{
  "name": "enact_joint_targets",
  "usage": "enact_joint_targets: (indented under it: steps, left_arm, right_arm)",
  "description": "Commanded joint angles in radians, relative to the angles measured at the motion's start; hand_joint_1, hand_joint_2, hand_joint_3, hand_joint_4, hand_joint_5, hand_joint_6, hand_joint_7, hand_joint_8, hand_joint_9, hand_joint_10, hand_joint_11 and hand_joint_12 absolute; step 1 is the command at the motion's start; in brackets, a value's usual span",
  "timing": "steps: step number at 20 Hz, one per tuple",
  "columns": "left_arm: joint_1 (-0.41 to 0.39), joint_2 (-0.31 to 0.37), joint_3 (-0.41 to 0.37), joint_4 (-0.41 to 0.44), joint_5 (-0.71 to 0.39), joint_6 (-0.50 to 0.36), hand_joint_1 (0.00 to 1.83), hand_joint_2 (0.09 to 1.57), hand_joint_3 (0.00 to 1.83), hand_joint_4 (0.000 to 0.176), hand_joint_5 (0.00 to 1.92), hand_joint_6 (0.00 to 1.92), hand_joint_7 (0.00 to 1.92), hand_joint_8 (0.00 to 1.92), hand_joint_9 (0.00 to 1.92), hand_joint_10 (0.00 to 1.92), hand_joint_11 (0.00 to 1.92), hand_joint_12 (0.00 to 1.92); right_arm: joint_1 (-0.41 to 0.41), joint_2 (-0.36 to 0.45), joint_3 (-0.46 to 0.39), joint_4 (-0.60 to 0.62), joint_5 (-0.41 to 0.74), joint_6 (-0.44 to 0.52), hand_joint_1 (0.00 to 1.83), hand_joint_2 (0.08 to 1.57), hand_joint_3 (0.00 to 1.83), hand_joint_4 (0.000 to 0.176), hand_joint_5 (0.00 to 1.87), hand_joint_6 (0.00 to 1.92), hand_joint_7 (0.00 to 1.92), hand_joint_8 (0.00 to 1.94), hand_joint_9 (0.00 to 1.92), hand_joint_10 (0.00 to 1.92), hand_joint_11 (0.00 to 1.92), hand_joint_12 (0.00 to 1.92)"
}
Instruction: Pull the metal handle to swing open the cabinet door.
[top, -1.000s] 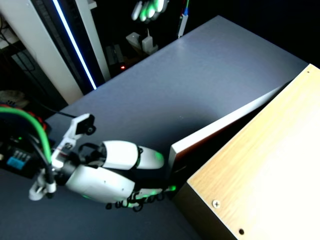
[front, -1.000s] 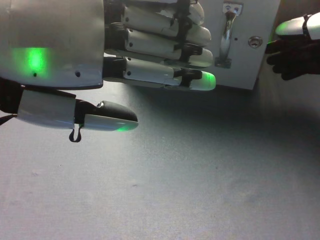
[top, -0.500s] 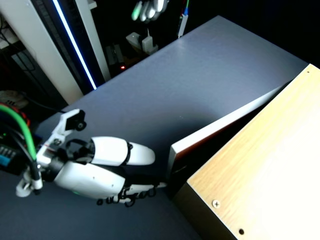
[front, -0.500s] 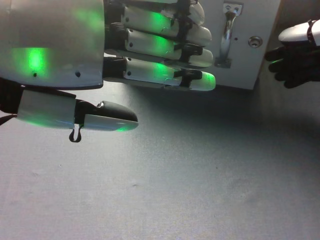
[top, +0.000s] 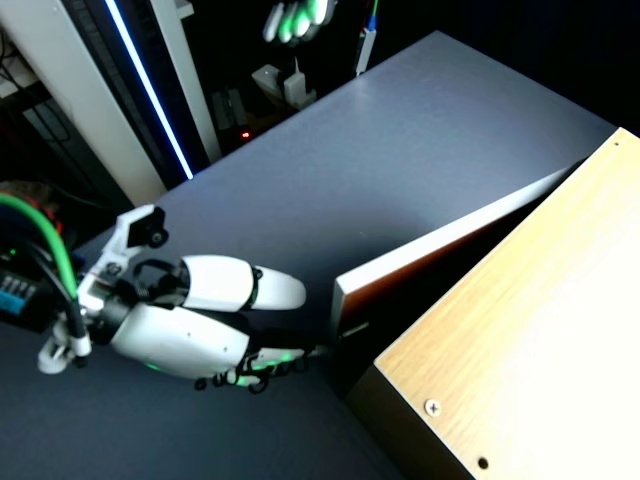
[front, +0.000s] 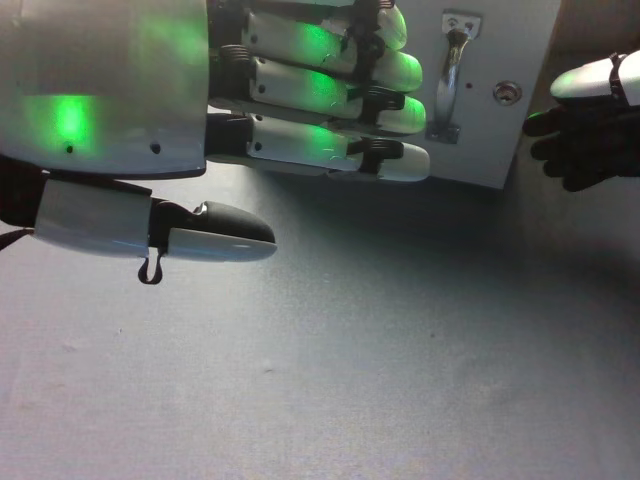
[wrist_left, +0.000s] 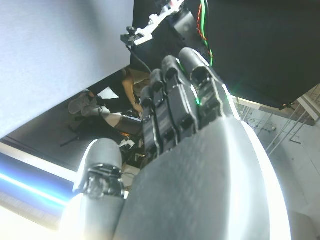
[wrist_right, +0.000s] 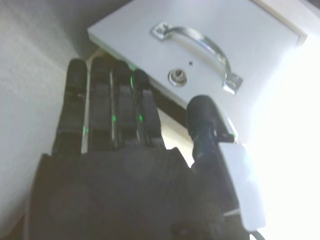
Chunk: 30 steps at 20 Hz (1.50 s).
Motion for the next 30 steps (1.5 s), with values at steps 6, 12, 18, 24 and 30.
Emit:
enact_joint_targets:
  steps: [6,12,18,24,30]
  left_arm:
    - [-0.011,0.009,0.002,-0.094,-0.023,0.01,0.0,1.57,0.04,0.0,0.32,0.0,0.36,0.0,0.34,0.0,0.0,0.81]
    - [-0.011,0.009,0.002,-0.094,-0.023,0.01,0.0,1.57,0.04,0.0,0.33,0.0,0.37,0.0,0.34,0.0,0.0,0.81]
    - [-0.011,0.009,0.002,-0.094,-0.023,0.01,0.0,1.57,0.04,0.0,0.33,0.0,0.37,0.0,0.35,0.0,0.0,0.81]
    - [-0.011,0.009,0.002,-0.094,-0.023,0.01,0.0,1.57,0.04,0.0,0.33,0.0,0.37,0.0,0.35,0.0,0.01,0.82]
    - [-0.011,0.009,0.002,-0.094,-0.023,0.01,0.0,1.57,0.04,0.0,0.32,0.0,0.37,0.0,0.34,0.0,0.0,0.81]
  right_arm:
    - [0.006,0.046,-0.047,0.019,0.051,0.008,0.0,1.55,0.0,0.0,0.35,0.01,0.38,0.01,0.35,0.01,0.0,0.92]
    - [0.006,0.057,-0.08,0.008,0.051,0.008,0.0,1.55,0.0,0.0,0.33,0.0,0.36,0.0,0.34,0.0,0.0,0.89]
    - [0.007,0.069,-0.112,-0.014,0.051,0.008,0.0,1.56,0.0,0.0,0.32,0.0,0.36,0.0,0.33,0.0,0.0,0.88]
    - [0.007,0.075,-0.076,0.002,0.051,0.008,0.0,1.56,0.0,0.0,0.33,0.0,0.36,0.0,0.33,0.0,0.0,0.89]
    - [0.019,0.061,-0.001,0.044,0.052,0.008,0.0,1.56,0.0,0.0,0.33,0.0,0.35,0.0,0.33,0.0,0.0,0.89]
